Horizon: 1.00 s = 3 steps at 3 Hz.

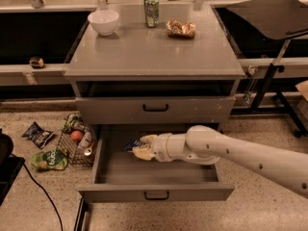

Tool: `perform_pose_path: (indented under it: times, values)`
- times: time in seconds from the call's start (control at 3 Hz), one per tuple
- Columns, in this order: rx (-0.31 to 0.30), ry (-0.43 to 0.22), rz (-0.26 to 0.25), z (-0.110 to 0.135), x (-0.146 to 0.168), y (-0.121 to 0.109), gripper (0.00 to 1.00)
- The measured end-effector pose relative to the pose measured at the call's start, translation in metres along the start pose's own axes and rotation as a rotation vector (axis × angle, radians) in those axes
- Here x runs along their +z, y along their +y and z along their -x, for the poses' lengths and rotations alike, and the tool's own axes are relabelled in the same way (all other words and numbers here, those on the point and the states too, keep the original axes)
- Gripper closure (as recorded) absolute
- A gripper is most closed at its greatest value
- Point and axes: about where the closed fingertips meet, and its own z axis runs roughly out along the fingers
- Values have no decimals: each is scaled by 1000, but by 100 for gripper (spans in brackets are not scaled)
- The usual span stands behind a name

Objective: Place rxbar blueberry into middle drawer

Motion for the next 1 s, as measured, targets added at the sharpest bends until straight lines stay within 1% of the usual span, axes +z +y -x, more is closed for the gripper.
perform_pose_path:
  times: [0.33, 0.67, 1.0]
  values:
    - [63, 15, -50, -43, 20, -16, 100]
    - [119, 11, -77, -77, 33, -34, 100]
    - [163, 4, -89, -102, 42, -52, 100]
